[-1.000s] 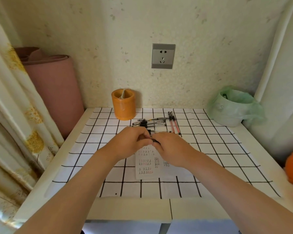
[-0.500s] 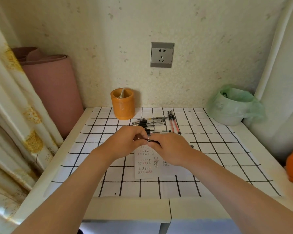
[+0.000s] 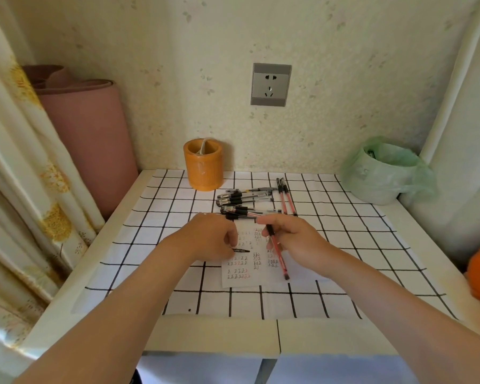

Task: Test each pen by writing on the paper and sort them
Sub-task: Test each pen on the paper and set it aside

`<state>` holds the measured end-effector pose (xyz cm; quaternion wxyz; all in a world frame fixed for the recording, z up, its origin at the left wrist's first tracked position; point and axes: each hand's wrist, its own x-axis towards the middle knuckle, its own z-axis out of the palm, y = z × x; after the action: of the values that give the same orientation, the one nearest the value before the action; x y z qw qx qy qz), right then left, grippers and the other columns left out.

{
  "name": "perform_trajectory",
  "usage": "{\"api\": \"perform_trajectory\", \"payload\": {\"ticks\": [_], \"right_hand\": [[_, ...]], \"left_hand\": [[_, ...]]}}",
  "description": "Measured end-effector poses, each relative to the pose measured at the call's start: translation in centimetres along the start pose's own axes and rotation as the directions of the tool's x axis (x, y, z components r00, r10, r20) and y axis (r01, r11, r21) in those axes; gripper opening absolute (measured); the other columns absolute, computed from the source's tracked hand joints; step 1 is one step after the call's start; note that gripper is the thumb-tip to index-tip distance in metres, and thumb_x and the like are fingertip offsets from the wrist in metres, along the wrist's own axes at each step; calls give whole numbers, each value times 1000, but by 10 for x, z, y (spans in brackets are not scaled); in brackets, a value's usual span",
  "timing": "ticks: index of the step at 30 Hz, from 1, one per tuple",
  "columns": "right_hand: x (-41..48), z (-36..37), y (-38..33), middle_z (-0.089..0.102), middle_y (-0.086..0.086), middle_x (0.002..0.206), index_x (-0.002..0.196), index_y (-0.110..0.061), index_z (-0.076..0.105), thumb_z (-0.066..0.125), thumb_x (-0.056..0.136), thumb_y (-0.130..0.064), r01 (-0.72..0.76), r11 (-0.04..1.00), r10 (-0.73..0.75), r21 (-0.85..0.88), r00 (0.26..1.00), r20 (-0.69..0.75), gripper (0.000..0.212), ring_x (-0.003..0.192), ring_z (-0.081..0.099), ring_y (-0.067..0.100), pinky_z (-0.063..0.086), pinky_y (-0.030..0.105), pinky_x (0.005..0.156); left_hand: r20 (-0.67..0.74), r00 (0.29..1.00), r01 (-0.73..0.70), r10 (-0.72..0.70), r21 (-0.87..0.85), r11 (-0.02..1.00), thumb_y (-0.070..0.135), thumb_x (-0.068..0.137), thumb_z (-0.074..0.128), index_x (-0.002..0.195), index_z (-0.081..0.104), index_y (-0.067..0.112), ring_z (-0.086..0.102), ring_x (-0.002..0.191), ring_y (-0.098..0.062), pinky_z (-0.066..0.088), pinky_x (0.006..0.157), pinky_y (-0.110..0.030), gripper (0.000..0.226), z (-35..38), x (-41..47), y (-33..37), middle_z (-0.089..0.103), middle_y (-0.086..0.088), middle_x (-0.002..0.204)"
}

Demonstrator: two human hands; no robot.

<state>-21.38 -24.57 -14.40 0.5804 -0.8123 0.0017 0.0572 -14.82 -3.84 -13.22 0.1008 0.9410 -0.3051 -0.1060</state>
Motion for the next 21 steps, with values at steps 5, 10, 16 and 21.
{"api": "perform_trajectory", "payload": {"ticks": [5,10,16,21], "right_hand": [[-12,2,3,57,9,76,113,-14,68,58,97,-7,47,993,-45,109,999,-22,20,65,57,19,51,29,61],[-15,8,11,65,10,67,96,-14,69,47,94,-1,-47,993,51,106,998,-29,26,55,60,26,35,26,44],[-18,11,18,66,7,63,79,-7,65,62,79,8,-2,999,1,-33,999,-39,15,54,63,23,52,30,55],[-20,14,17,59,1,61,68,-10,59,68,79,1,41,989,-42,-142,999,-5,18,51,53,14,45,25,47]], "left_hand": [[-18,998,-56,57,48,997,40,81,72,107,65,35,48,103,-10,32,94,-27,28,3,3,4,56,14,105],[58,997,-53,59,-97,994,41,78,77,103,64,35,51,91,-5,45,77,-23,29,9,6,6,51,17,98],[68,996,-40,49,-137,990,40,77,79,102,63,34,52,94,-5,40,72,-18,30,10,9,4,52,17,99],[78,996,-28,41,-163,986,39,77,79,102,63,33,52,95,-5,42,73,-19,30,10,9,4,53,16,100]]}}
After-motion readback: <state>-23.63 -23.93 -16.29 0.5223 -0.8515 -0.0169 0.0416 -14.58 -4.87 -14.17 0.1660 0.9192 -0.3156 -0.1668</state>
